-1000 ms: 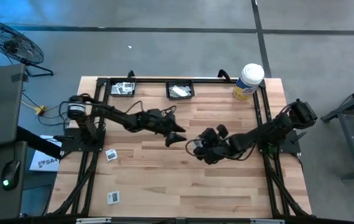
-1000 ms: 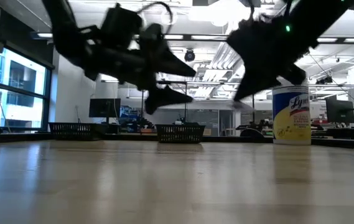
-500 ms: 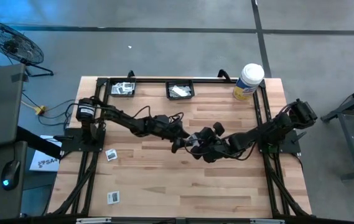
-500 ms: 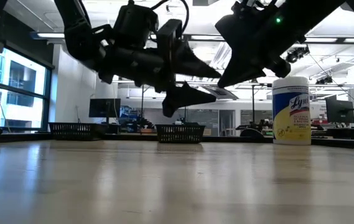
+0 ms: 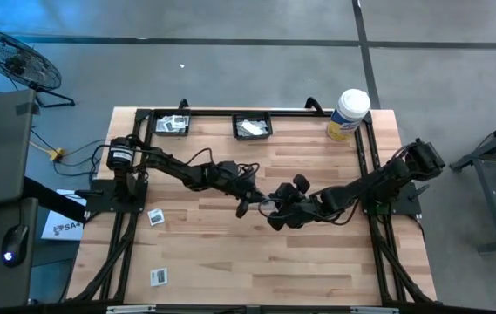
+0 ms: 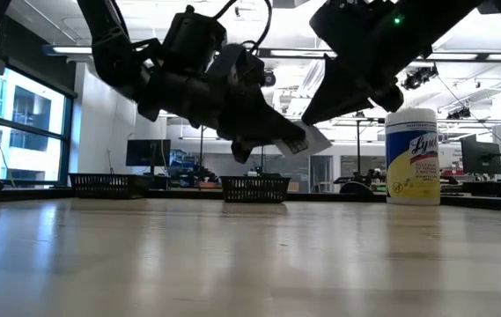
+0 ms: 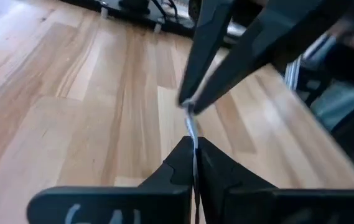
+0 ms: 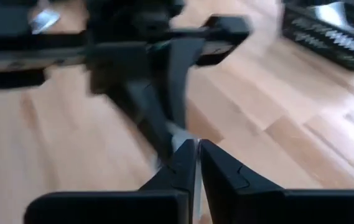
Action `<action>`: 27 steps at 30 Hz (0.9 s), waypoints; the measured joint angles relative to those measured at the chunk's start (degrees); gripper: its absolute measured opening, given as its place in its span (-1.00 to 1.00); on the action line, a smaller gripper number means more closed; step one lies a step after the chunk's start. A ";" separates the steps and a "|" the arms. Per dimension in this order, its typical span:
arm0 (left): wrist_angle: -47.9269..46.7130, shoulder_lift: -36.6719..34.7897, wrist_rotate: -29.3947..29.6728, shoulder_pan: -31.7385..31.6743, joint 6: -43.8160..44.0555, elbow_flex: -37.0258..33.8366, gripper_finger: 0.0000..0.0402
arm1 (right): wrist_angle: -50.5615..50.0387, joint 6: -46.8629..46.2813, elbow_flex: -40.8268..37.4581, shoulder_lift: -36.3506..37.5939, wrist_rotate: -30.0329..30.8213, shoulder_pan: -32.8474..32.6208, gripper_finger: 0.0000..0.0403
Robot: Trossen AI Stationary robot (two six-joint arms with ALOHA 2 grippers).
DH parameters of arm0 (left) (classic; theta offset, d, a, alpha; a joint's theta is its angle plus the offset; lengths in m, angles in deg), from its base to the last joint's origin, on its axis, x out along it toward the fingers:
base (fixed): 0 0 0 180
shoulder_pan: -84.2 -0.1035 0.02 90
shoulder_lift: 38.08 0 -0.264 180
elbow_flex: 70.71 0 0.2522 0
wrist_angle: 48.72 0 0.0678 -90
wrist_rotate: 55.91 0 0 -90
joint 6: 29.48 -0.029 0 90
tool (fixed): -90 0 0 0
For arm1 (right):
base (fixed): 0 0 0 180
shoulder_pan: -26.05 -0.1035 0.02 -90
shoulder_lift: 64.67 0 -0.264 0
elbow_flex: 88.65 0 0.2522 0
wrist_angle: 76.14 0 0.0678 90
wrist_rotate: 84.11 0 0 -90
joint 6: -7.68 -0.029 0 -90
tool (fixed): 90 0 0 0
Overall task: Pick & Place First Aid Supplies
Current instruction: Put the gray towelette pack into the left black bin
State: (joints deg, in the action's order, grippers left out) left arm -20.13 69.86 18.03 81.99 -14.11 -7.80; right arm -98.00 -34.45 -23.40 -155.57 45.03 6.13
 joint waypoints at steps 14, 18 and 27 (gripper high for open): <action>-3.68 -0.02 -4.70 2.22 -16.47 -0.04 -0.99 | 2.63 15.15 0.00 0.71 -9.51 -0.11 -0.51; -3.13 -0.02 -2.84 3.10 -17.08 -0.04 -0.99 | 3.36 14.98 0.00 0.71 -12.93 0.43 -0.47; -0.62 -0.07 -4.27 3.43 -16.42 -0.04 -1.00 | 3.40 13.58 -0.76 0.69 -15.68 0.81 -0.50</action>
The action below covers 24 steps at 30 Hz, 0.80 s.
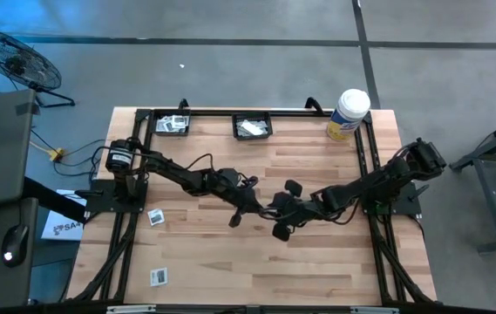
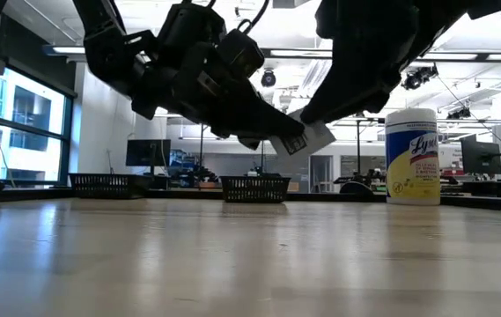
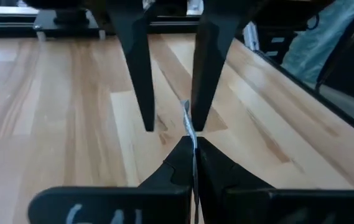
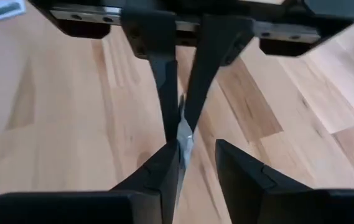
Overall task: Pick & Place First Aid Supplies
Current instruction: Put the gray towelette pack into the left black bin
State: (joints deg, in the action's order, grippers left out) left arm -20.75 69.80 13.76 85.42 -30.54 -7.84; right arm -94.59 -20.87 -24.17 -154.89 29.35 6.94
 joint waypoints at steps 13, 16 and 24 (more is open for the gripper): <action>0.12 -0.04 0.03 0.00 1.31 0.00 -1.00 | 4.61 0.07 0.00 0.00 -2.41 -0.04 -0.97; -0.06 -0.04 0.06 -0.02 1.31 0.00 -1.00 | 3.74 -1.83 0.00 0.00 -2.27 -0.02 -0.92; -1.70 -0.04 -0.32 -0.04 -0.07 0.06 -1.00 | 2.52 -2.52 0.00 0.13 -5.00 -0.04 -0.95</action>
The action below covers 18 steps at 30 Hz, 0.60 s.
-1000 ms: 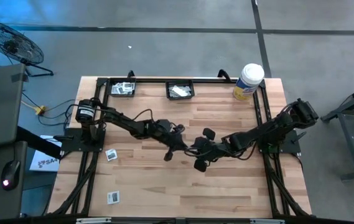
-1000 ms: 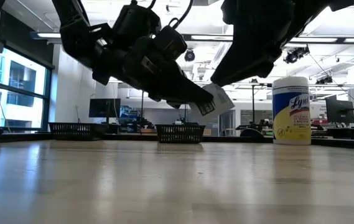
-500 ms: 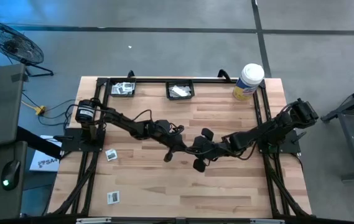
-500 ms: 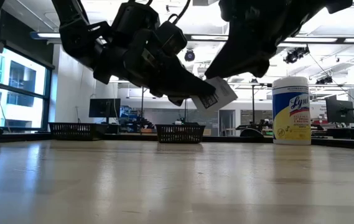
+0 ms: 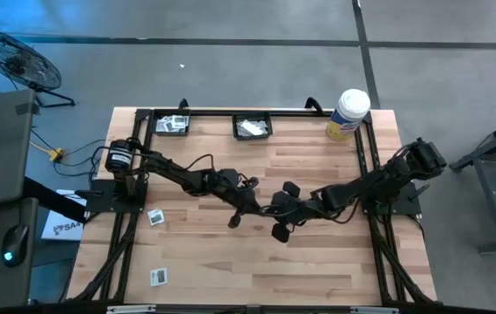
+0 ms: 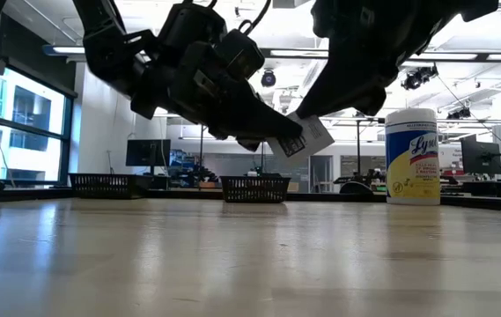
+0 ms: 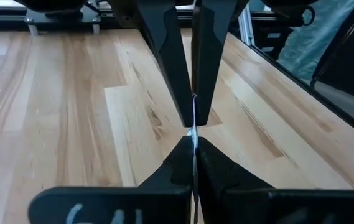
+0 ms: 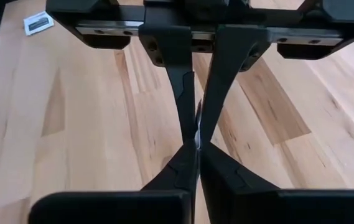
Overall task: Pick & Place First Aid Supplies
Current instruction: Put the gray towelette pack into the left black bin
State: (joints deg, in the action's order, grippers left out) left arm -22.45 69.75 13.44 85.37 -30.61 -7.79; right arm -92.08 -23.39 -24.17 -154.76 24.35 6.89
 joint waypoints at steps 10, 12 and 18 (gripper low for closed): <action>-1.82 -0.26 -0.12 -0.04 -1.72 0.13 -1.00 | -3.66 -0.44 -0.04 5.18 2.01 -1.45 -0.98; -4.28 0.35 -0.37 -0.04 -1.74 -0.47 -1.00 | -2.80 -0.50 0.11 6.09 1.74 -1.53 -0.98; -5.38 -0.44 1.40 -0.04 -2.84 -0.17 -1.00 | -3.59 -2.06 0.01 7.01 1.51 -1.61 -0.98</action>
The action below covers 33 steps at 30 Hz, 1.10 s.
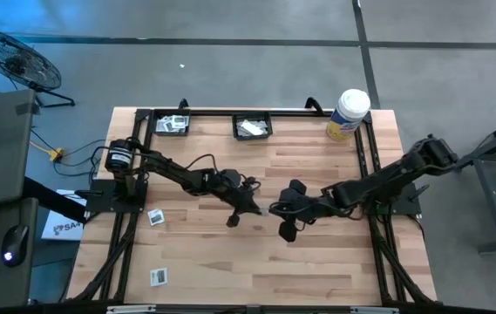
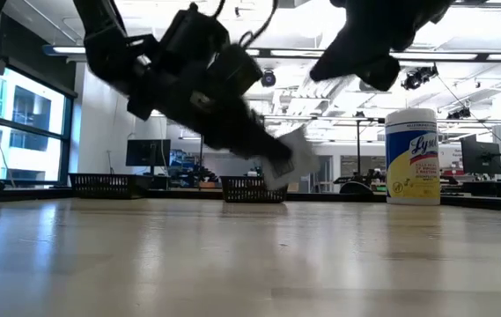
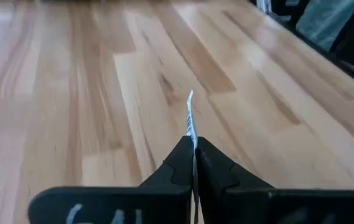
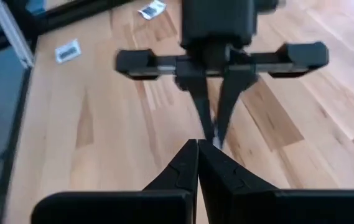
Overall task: Pick & Place First Aid Supplies
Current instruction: Put the gray towelette pack into the left black bin
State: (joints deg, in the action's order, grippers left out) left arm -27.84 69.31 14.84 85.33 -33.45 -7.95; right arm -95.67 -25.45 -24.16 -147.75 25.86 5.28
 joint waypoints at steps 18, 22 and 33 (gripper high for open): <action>-24.38 -17.39 8.37 -1.80 2.11 -0.14 -1.00 | -5.95 -6.00 0.01 0.42 3.76 -4.47 -0.99; -31.58 -23.09 4.52 -9.37 6.20 0.27 -1.00 | -5.78 -7.18 0.01 0.38 4.37 -6.54 -0.98; -63.26 -28.46 19.34 -38.24 14.36 10.99 -1.00 | -5.75 -8.87 -0.01 0.36 7.05 -9.06 -0.99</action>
State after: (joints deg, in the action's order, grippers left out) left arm -91.10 40.86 34.18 47.09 -19.09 3.04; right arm -101.42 -34.33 -24.17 -147.39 32.91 -3.77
